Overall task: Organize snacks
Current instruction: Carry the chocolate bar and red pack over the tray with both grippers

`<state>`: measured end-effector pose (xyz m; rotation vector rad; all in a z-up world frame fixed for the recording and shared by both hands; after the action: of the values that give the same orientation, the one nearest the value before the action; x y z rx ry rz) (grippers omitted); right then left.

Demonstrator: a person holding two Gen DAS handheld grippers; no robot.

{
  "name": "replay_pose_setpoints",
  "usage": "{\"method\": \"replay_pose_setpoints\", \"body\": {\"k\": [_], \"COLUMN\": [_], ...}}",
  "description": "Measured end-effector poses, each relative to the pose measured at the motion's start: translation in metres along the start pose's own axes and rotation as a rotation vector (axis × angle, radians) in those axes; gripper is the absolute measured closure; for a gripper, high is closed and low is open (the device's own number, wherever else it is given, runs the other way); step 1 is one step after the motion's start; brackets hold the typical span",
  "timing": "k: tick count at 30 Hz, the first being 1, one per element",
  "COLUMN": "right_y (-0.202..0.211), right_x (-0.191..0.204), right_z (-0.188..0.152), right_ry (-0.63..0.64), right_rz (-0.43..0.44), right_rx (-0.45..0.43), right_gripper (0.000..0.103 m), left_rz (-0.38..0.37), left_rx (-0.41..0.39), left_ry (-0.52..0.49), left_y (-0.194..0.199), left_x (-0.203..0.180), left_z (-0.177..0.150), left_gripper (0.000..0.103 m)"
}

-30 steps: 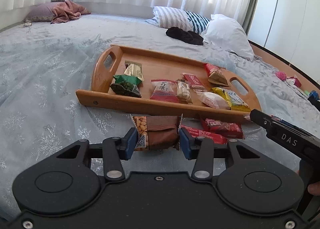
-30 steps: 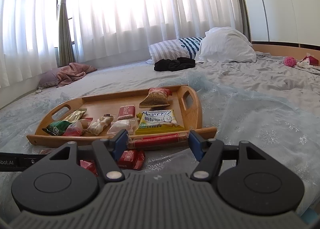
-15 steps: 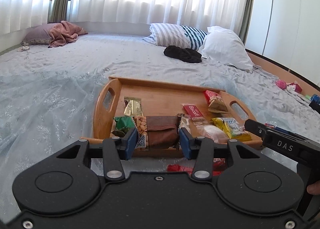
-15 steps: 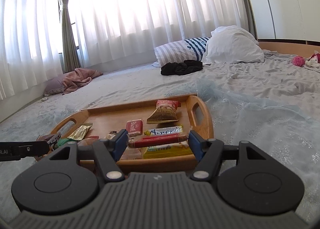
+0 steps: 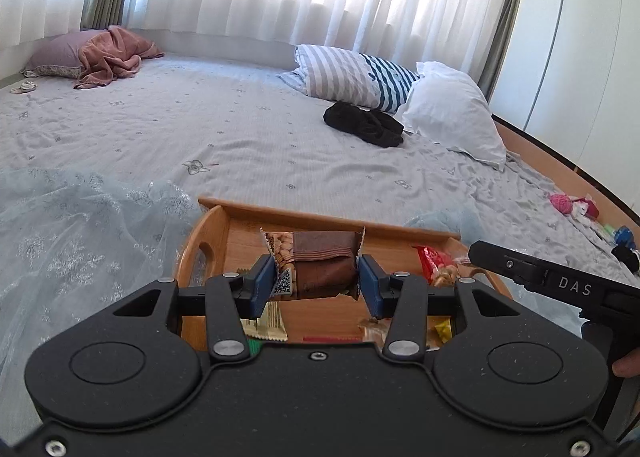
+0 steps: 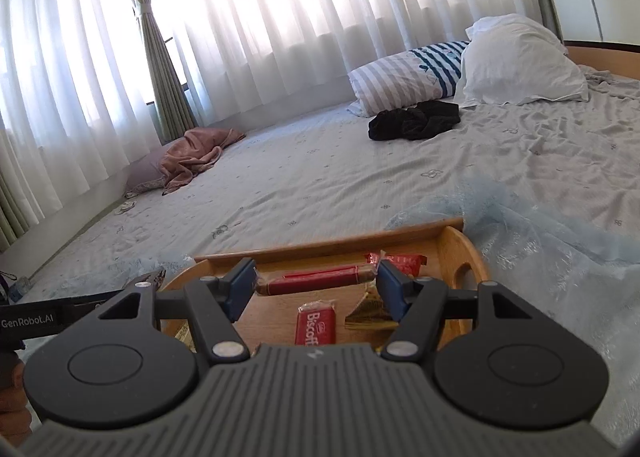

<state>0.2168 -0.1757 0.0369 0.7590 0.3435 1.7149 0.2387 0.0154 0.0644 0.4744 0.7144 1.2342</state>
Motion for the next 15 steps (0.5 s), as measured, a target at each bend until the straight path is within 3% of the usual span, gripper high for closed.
{"method": "replay_pose_setpoints", "body": {"k": [5, 10, 15], "right_y": [-0.038, -0.078, -0.107], "right_x": [0.001, 0.008, 0.015], "right_z": [0.019, 0.029, 0.027], "right_ry": [0.007, 0.077, 0.095], "right_rz": [0.001, -0.049, -0.02], "right_rx": [0.062, 0.096, 0.18], "right_gripper": [0.035, 0.035, 0.035], "left_rz": [-0.007, 0.042, 0.067], "left_rx": [0.07, 0.116, 0.158], "left_ry": [-0.029, -0.04, -0.069], "left_y": [-0.033, -0.071, -0.104], "left_x": [0.006, 0.015, 0.02], "left_z": [0.026, 0.043, 0.05], "left_gripper": [0.059, 0.059, 0.059]}}
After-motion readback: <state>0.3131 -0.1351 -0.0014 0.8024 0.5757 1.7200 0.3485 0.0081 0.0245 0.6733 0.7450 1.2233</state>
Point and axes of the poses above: each gripper's, at about its wrist camera, not at the fingertips, and y roughly against the way its jaws point, x to its left, z to its top, the point moved 7 cm from there along -y, roughly the way its jaws point, and after that the axes turned 12 degrees about x, right-handed, at the moved point
